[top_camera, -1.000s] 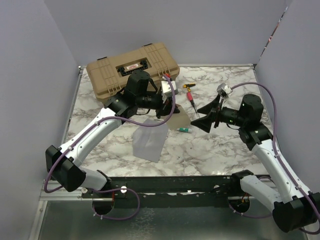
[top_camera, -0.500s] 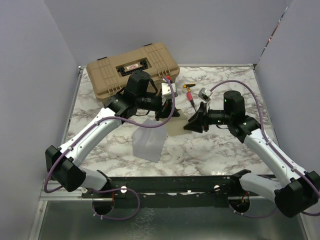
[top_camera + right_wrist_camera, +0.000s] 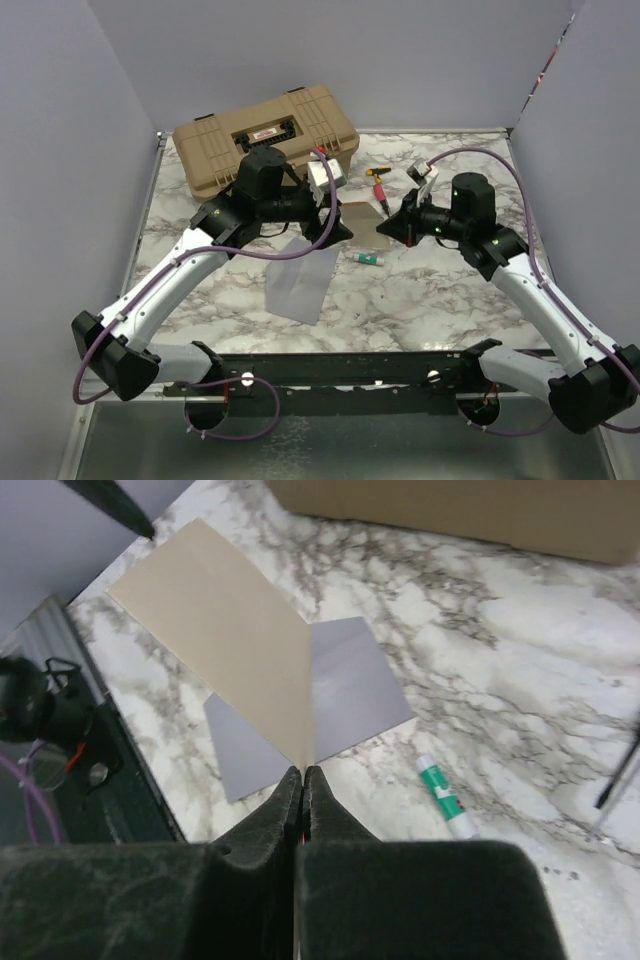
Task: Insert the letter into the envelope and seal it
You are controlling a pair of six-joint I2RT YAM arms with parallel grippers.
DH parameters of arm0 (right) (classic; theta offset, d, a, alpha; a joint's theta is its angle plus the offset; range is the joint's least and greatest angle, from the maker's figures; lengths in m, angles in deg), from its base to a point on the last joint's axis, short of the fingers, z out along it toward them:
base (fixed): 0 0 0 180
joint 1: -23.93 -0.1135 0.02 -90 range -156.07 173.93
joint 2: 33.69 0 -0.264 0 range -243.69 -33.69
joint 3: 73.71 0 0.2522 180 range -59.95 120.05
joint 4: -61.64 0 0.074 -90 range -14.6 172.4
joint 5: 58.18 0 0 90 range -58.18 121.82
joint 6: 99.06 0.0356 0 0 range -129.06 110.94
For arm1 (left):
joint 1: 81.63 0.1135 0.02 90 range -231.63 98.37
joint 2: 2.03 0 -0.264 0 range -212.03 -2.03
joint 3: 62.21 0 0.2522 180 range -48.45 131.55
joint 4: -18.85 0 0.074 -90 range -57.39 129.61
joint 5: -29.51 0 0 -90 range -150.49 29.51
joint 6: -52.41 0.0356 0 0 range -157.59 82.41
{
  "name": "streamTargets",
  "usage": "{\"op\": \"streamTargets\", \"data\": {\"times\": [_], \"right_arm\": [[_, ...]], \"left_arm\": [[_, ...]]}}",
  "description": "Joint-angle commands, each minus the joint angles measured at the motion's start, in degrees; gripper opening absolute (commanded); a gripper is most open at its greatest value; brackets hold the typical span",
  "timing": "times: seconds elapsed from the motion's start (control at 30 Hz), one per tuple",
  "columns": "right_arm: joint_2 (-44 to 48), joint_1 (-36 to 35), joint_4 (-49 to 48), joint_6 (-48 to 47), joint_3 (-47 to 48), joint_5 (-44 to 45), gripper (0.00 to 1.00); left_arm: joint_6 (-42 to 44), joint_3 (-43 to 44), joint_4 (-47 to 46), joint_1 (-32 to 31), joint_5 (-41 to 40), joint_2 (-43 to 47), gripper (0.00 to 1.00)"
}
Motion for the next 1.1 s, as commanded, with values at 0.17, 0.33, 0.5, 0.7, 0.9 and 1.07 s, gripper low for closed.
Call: {"op": "streamTargets", "data": {"times": [0.17, 0.33, 0.5, 0.7, 0.9, 1.07], "right_arm": [[-0.76, -0.22, 8.99, -8.97, 7.5, 3.21, 0.0], [-0.52, -0.77, 11.93, -13.62, 9.71, 1.76, 0.0], [-0.4, -1.05, 12.42, -14.86, 11.05, -1.16, 0.01], [1.34, -1.12, 11.36, -15.47, 11.61, -11.53, 0.01], [3.43, -1.12, 8.99, -13.58, 11.23, -13.34, 0.01], [2.98, -1.08, 9.78, -10.97, 12.97, -11.61, 0.0]], "left_arm": [[-16.44, 1.16, -5.73, 0.27, -26.13, 7.65, 0.85], [-30.27, 4.39, -8.57, 0.21, -32.03, 7.13, 0.85], [-32.74, 3.08, -11.22, 0.22, -25.59, 4.67, 0.86], [-29.13, 1.52, -11.51, 0.21, -12.44, 1.32, 0.83], [-25.92, -0.21, -11.58, 0.21, 2.56, 0.49, 0.71], [-21.6, -4.71, -11.85, 0.25, 10.73, 3.11, 0.76]]}}
